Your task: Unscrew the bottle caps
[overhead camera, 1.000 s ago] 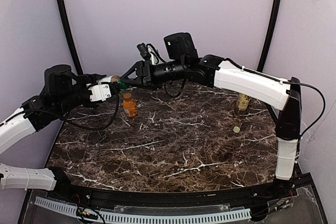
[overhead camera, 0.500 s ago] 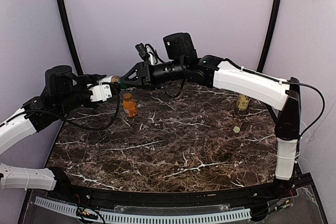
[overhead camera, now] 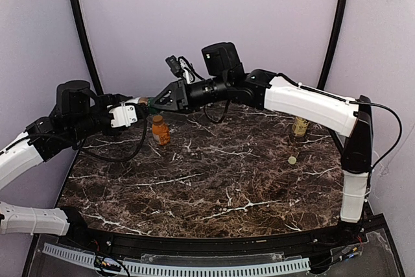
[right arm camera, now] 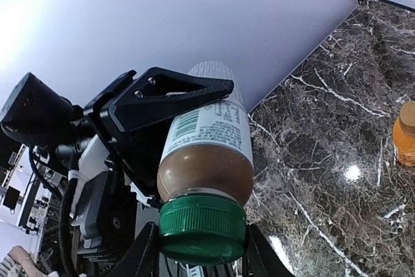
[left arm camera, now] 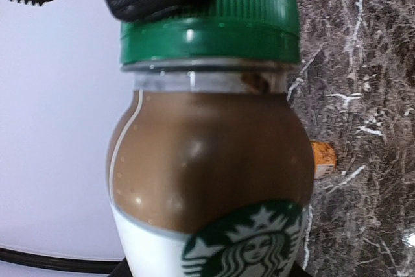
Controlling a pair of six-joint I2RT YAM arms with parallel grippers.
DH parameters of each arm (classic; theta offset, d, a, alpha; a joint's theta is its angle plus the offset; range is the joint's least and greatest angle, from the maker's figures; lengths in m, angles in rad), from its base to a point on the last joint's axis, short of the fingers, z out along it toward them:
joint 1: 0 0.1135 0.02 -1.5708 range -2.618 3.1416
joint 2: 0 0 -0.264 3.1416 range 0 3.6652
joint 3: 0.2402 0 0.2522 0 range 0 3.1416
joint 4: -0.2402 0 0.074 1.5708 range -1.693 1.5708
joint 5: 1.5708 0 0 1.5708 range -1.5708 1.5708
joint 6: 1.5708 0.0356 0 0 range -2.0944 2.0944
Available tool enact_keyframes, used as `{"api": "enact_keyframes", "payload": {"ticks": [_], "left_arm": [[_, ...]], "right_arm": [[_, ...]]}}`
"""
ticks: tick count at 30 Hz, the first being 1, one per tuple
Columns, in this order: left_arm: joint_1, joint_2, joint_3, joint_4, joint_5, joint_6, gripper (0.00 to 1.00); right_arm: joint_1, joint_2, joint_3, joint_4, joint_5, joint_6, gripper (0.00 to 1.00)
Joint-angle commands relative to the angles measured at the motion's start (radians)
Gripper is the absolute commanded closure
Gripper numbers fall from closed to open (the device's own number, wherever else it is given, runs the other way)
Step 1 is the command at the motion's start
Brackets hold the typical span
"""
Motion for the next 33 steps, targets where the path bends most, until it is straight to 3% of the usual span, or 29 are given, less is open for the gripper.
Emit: {"api": "enact_keyframes", "payload": {"ticks": [1,4,8,13,19,23,24,29,33], "left_arm": [[-0.004,0.003,0.087,-0.367,0.326,-0.190,0.77],[-0.004,0.015,0.133,-0.588,0.588,-0.242,0.78],[-0.003,0.025,0.154,-0.653,0.750,-0.350,0.79],[-0.003,0.035,0.168,-0.617,0.795,-0.461,0.83],[-0.002,0.038,0.166,-0.607,0.815,-0.480,0.83],[-0.001,0.034,0.163,-0.588,0.806,-0.497,0.84],[0.001,0.033,0.161,-0.584,0.803,-0.506,0.84],[0.016,0.016,0.146,-0.525,0.731,-0.525,0.84],[0.019,0.005,0.127,-0.452,0.616,-0.530,0.85]], "right_arm": [[0.030,-0.097,-0.063,0.006,-0.043,-0.407,1.00],[0.082,-0.176,-0.160,0.001,-0.046,-0.719,1.00],[0.153,-0.238,-0.247,-0.021,0.044,-1.049,1.00],[0.181,-0.227,-0.202,-0.084,0.149,-1.235,1.00],[0.222,-0.236,-0.214,-0.071,0.296,-1.458,0.99],[0.236,-0.241,-0.236,-0.014,0.404,-1.458,0.11],[0.235,-0.248,-0.246,0.013,0.423,-1.430,0.03],[0.229,-0.329,-0.309,0.078,0.356,-1.243,0.01],[0.176,-0.384,-0.338,0.090,0.144,-0.968,0.01]]}}
